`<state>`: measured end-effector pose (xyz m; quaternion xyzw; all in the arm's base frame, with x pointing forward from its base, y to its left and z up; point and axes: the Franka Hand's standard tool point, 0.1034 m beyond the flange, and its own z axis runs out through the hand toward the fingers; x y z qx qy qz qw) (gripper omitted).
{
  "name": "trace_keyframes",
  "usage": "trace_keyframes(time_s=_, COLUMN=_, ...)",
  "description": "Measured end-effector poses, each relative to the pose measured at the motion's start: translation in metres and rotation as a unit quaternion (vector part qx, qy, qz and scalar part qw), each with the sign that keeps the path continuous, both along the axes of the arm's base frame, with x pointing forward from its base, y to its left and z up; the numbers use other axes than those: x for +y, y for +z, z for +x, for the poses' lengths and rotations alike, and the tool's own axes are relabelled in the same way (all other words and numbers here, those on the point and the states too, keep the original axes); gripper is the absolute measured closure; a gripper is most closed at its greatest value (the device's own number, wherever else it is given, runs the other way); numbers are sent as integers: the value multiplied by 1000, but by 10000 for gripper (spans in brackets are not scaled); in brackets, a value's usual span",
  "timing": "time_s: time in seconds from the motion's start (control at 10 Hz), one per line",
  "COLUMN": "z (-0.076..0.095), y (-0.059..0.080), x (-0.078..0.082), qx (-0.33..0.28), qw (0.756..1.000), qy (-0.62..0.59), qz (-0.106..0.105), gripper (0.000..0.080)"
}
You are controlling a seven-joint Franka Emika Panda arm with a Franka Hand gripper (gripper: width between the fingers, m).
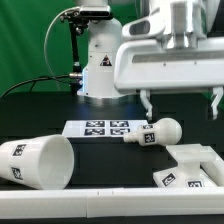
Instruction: Assemble lamp
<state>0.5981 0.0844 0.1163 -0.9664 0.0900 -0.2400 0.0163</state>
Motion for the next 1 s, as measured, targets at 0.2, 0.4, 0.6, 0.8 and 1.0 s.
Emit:
trace_keyframes(time_s=0.2, z=2, y=-1, x=5, qx=2, qw=999, qy=33, qz=-18, gripper=101)
trace_keyframes(time_s=0.4, z=2, y=-2, x=4, qx=4, qw=996, qy=81, qz=-44, gripper=101)
trace_keyframes(time_s=0.6, z=-13, y=-12, x=16, qx=35, qw=993, qy=104, qz=-44, gripper=101)
trace_keyframes(time_s=0.8, z=-33, y=-21, x=32, qx=66, qw=988, qy=132, qz=-46, gripper=101)
trace_keyframes(time_s=1.0, z=-45, y=-27, x=58, qx=74, qw=980, qy=176, qz=-59, gripper=101)
